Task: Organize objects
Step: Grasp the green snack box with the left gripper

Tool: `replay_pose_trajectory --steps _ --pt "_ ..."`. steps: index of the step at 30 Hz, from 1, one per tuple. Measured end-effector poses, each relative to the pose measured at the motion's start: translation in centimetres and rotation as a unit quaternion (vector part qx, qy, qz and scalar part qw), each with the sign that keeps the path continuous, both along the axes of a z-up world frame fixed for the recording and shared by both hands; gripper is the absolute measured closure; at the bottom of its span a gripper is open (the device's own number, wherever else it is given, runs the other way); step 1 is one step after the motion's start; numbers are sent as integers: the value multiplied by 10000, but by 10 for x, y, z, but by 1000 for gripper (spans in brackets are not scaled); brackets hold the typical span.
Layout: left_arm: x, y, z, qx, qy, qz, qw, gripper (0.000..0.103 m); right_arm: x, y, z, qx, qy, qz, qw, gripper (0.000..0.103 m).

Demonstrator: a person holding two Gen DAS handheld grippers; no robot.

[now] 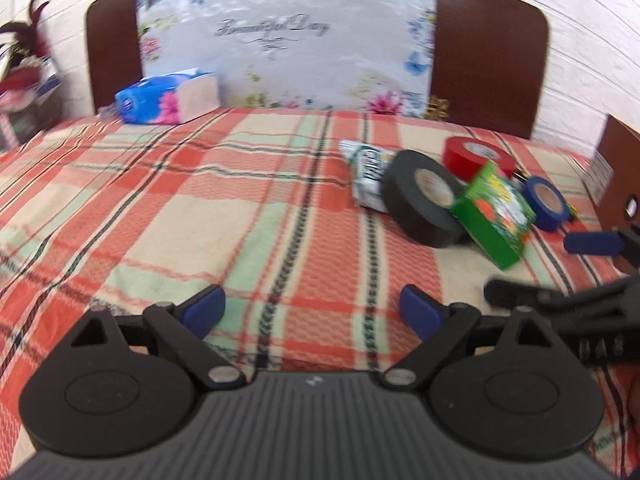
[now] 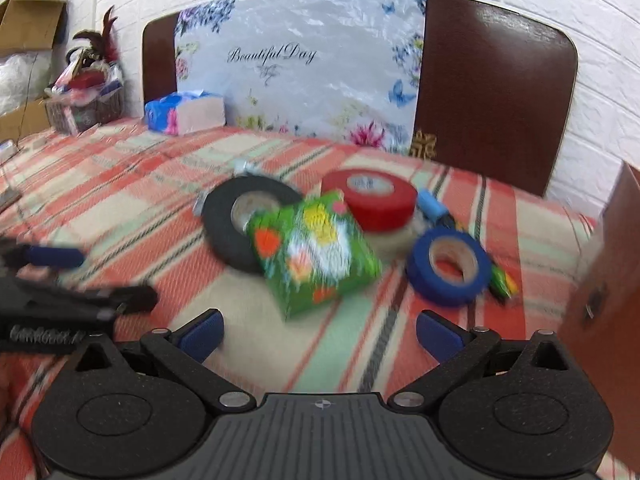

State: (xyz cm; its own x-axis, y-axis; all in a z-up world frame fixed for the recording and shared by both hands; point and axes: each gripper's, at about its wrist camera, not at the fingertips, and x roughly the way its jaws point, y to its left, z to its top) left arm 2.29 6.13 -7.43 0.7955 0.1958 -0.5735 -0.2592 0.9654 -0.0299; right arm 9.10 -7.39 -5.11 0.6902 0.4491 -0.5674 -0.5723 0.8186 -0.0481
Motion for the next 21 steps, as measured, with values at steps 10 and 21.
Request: replay_pose_trajectory --steps 10,21 --pt "1 2 0 8 8 -40 10000 4 24 24 -3 -343 -187 370 9985 35" --pt "2 -5 -1 189 93 -159 9997 2 -52 -40 -2 -405 5 -94 9991 35"
